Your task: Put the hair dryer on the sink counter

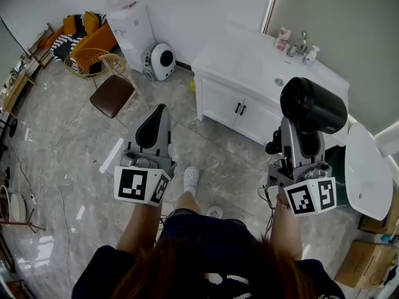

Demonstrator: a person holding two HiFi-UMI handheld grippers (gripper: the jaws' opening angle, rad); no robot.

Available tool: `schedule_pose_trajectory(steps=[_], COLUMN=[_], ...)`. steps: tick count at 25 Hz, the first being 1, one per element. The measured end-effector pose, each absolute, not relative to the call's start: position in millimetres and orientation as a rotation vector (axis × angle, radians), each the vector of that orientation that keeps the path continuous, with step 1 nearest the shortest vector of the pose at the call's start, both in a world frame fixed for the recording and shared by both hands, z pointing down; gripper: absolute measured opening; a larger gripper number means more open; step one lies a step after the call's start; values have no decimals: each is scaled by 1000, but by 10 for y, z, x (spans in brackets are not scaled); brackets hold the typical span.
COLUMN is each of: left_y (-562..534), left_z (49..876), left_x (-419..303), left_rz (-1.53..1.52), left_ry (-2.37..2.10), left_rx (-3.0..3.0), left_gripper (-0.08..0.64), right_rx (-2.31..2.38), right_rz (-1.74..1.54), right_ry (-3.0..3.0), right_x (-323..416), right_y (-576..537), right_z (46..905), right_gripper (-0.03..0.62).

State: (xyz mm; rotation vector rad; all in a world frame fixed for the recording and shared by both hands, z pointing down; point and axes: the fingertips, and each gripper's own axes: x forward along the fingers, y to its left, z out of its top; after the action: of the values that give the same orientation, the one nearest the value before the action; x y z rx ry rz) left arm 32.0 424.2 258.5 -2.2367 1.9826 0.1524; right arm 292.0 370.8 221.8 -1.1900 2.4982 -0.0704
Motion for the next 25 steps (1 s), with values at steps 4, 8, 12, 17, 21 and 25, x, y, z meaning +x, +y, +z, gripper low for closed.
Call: schedule_pose_trajectory(steps=[4, 8, 12, 17, 21, 25], left_y=[3818, 3278, 2666, 2056, 1729, 1464], left_z=[2625, 2559, 2487, 2442, 2487, 2605], left_x=[149, -152, -510, -927, -1180, -1312], left_rz=[164, 187, 198, 205, 206, 207], left_ry=[1958, 1917, 1857, 1799, 1771, 1779], left_rx=[-2266, -2296, -2335, -2381, -2415, -2446], left_gripper=[18, 18, 18, 18, 18, 18], right_rx=[-1212, -1244, -1290, -1342, -1372, -1401], right_rz=[-65, -44, -21, -11, -26, -44], right_ry=[2494, 2474, 2443, 2406, 2393, 2408], right_x=[2730, 2426, 2064, 1637, 1361, 1228], right_y=[3357, 2929, 2453, 1951, 1705, 1485], right_z=[2228, 2153, 2091, 2059, 2114, 2202], right_gripper=[254, 254, 254, 254, 255, 253])
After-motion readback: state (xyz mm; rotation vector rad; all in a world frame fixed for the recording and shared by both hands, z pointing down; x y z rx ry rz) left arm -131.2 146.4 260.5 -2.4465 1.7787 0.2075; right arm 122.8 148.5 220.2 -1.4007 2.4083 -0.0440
